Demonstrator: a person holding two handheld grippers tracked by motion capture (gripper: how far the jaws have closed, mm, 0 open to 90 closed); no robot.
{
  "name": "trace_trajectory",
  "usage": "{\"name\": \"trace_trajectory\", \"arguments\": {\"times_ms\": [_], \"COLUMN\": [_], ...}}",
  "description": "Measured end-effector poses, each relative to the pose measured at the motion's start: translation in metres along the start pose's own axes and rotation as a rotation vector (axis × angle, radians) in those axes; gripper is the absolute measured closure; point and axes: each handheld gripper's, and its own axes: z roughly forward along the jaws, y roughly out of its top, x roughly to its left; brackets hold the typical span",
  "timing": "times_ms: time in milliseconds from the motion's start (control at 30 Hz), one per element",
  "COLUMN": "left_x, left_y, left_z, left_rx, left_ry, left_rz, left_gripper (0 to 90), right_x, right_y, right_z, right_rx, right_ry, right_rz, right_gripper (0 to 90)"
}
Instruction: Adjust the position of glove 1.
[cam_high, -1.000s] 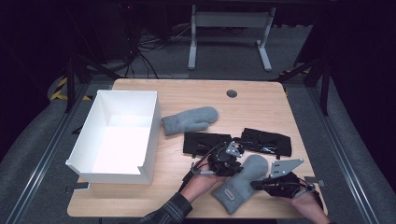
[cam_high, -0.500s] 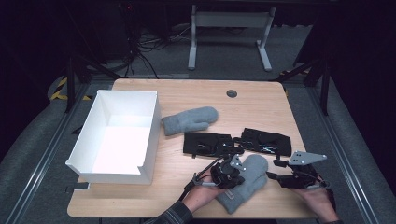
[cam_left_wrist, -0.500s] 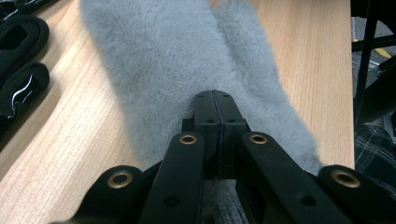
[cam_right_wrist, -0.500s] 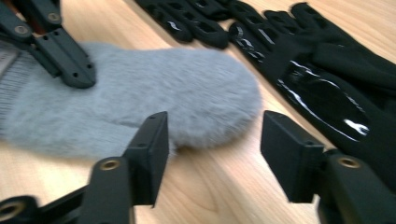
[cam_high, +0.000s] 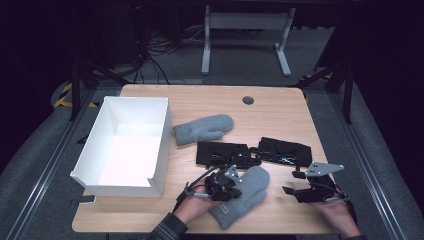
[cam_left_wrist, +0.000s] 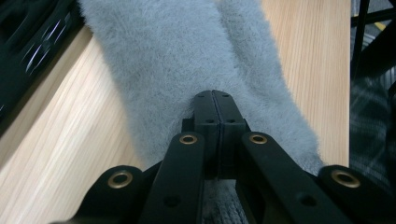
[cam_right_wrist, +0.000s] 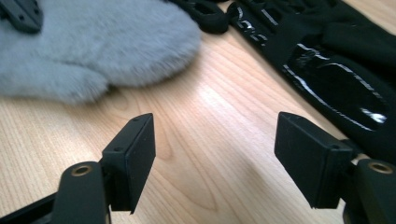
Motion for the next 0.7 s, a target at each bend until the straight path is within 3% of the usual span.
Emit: {"name": "trace_trajectory", "arguments": {"times_ms": [133, 433, 567, 700], "left_x": [0.004, 0.005, 0.002, 0.006], "left_y": [-0.020, -0.037, -0.035, -0.030], "left_z": [-0.016, -0.030, -0.038, -0.044], "left_rx": [-0.003, -0.022, -0.049, -0.073], "left_ry": [0.011, 0.042, 0.061, 0.111], "left_rz": [-0.030, -0.061, -0.093, -0.105], "left_gripper": [90.0, 88.9, 76.4, 63.0], "right_x": [0.002, -0.004, -0.005, -0.005], "right_y": [0.001, -0.002, -0.002, -0.004], "right_z": [0.006, 0.014, 0.016, 0.019], "right_rx": [0.009, 0.031, 0.032, 0.043], "right_ry": [0.014, 0.009, 0.012, 0.011], "right_rz": [-0.003, -0.002, -0.012, -0.025], "right_gripper": [28.6, 26.5, 26.4, 25.4]}}
